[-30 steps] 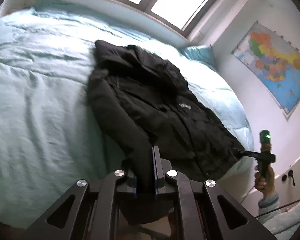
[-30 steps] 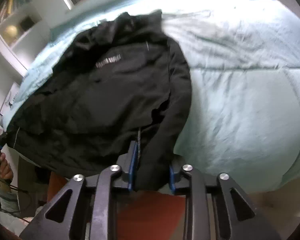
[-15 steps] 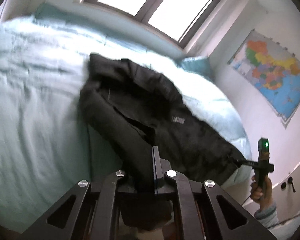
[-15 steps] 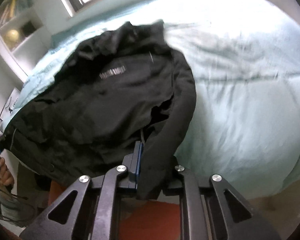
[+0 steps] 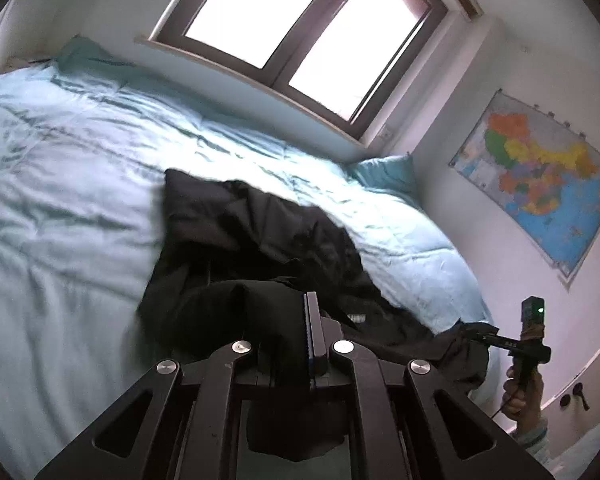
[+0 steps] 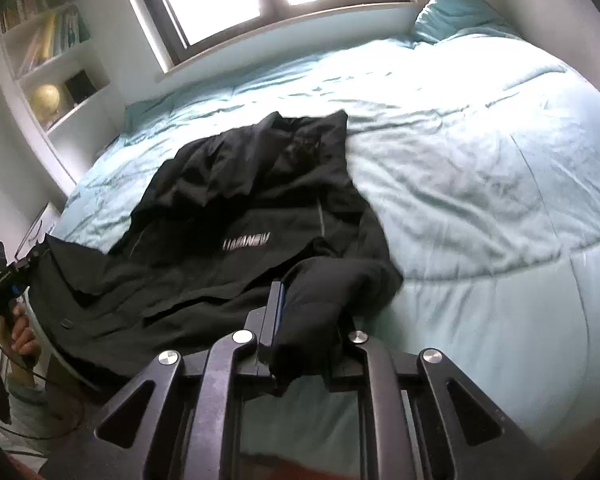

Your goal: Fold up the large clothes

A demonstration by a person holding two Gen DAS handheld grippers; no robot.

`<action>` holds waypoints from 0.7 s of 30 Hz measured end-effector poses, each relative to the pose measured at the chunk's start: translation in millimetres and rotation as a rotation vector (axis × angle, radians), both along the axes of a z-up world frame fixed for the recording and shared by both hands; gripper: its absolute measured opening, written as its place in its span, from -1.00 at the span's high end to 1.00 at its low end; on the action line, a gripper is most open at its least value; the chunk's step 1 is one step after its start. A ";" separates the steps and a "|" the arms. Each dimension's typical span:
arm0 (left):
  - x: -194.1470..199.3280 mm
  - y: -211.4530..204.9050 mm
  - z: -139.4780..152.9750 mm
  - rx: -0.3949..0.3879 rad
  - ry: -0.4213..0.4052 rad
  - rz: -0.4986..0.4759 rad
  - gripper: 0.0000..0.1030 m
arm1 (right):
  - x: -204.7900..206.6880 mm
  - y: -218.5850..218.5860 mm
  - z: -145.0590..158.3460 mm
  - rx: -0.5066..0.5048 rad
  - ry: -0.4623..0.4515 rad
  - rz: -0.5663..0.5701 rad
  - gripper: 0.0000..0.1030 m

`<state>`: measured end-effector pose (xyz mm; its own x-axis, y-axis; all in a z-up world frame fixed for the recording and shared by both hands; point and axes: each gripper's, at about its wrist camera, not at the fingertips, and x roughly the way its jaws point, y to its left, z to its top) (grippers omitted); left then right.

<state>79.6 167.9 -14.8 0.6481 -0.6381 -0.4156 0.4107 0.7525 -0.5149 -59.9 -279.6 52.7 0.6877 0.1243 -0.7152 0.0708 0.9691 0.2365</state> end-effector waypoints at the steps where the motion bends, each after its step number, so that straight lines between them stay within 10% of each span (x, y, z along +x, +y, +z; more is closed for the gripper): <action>1: 12.4 -2.2 2.2 0.002 -0.006 -0.003 0.79 | 6.7 -2.9 1.4 0.007 -0.003 0.001 0.65; 21: 222.4 -18.7 113.3 0.063 0.281 0.088 0.78 | 239.4 -32.6 129.8 0.038 0.236 -0.033 0.66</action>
<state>302.0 149.2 98.5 0.5535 -0.5520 -0.6237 0.1905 0.8129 -0.5504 179.5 -312.2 182.5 0.5063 0.1344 -0.8518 0.1599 0.9560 0.2458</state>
